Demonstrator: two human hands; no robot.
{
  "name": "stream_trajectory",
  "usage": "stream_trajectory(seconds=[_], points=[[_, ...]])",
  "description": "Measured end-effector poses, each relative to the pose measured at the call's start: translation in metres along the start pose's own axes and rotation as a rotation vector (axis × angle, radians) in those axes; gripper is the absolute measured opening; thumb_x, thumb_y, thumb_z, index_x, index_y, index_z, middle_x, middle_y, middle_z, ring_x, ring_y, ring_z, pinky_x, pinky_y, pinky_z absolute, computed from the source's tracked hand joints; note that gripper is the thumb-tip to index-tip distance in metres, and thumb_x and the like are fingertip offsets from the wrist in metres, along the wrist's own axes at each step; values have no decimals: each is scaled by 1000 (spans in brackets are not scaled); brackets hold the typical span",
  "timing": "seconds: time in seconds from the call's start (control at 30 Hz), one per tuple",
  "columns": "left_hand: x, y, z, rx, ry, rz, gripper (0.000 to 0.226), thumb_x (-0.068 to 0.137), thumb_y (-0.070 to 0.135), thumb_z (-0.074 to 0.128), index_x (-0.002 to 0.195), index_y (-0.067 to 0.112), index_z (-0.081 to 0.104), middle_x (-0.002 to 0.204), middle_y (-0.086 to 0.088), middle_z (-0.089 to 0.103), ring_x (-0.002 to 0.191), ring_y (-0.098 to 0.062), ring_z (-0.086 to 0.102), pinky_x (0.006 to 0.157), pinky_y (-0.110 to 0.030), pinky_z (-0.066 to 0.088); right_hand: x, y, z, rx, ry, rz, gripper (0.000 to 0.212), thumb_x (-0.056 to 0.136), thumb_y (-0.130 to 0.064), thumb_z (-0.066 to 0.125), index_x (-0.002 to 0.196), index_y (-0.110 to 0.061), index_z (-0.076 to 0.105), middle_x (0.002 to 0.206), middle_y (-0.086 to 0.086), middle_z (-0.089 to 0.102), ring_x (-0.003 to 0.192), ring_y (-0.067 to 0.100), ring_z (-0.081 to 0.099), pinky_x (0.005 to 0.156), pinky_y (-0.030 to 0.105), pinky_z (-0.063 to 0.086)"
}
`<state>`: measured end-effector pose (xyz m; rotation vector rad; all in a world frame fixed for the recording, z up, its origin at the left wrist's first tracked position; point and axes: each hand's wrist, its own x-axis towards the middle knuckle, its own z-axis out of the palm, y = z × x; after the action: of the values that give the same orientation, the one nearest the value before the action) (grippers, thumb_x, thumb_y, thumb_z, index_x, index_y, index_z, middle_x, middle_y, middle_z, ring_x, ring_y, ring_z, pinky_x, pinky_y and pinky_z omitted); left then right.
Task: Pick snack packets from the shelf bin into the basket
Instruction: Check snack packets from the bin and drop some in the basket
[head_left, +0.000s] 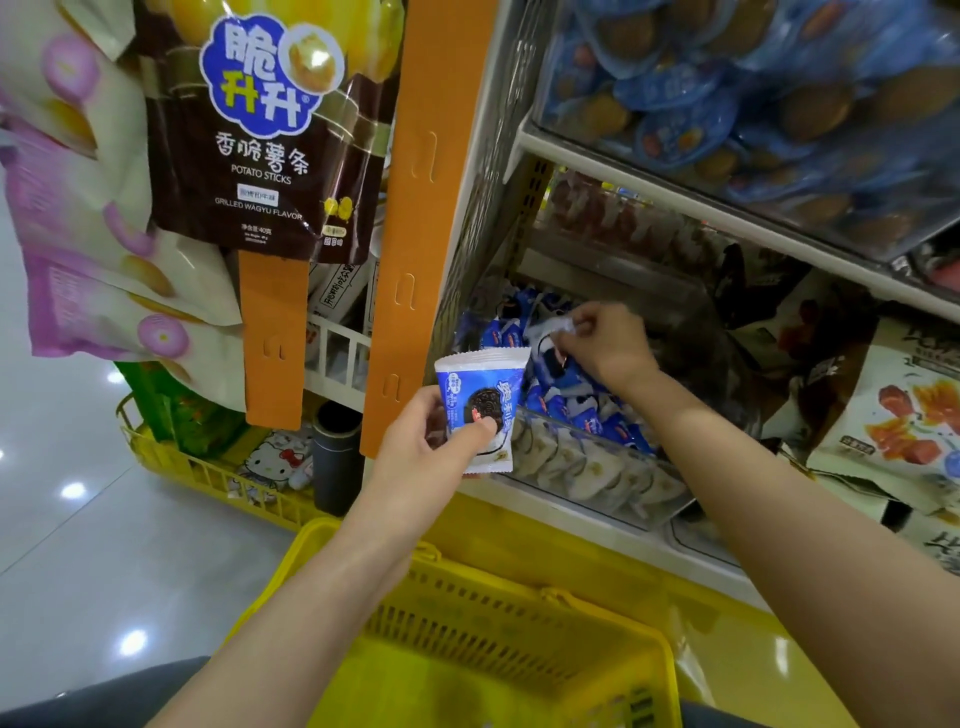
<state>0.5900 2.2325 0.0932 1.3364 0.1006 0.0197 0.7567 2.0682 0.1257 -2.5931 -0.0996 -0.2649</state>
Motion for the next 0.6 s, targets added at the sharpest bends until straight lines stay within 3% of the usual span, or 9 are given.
stream_trajectory(seconds=[0.07,0.17,0.3,0.43,0.5,0.6], points=[[-2,0,0,-3,-30,2,25,84,23,64,106,32,57,104,8,67,100,-8,63,89,-34,51,-10,-6,-16,117,177,-57,20,86,-19,64,104,-9,64,87,-3,58,82,9,55,68,13,39],[-4,0,2,-27,-56,23,33,82,25,65,113,27,54,105,9,69,97,-2,64,78,-20,50,-36,-20,-41,247,311,-198,13,86,-21,65,97,-16,62,79,-11,59,71,-2,55,59,-2,37],[-9,2,6,-68,-72,50,30,81,28,63,109,21,56,100,7,71,90,0,66,66,-11,50,-82,-30,-51,423,136,-245,11,83,-17,67,85,-25,59,74,-15,62,65,-6,58,64,10,48],[-17,1,10,-120,-83,57,40,69,40,60,102,18,61,95,3,72,88,-8,67,71,-24,56,-120,-34,-45,521,-14,-202,13,84,-17,66,79,-28,60,69,-11,62,66,7,59,62,28,50],[-20,-1,10,-109,-81,59,43,68,43,60,103,18,62,94,4,71,87,-7,66,67,-22,55,-129,-36,-44,565,-34,-162,10,84,-20,65,81,-27,60,68,-11,63,66,8,60,58,25,50],[-21,-6,5,-104,-85,-3,53,66,46,60,112,20,56,102,5,68,97,-6,63,81,-23,51,-138,-37,-40,653,-64,-73,7,86,-22,64,83,-27,60,68,-13,64,65,3,60,56,19,50]])
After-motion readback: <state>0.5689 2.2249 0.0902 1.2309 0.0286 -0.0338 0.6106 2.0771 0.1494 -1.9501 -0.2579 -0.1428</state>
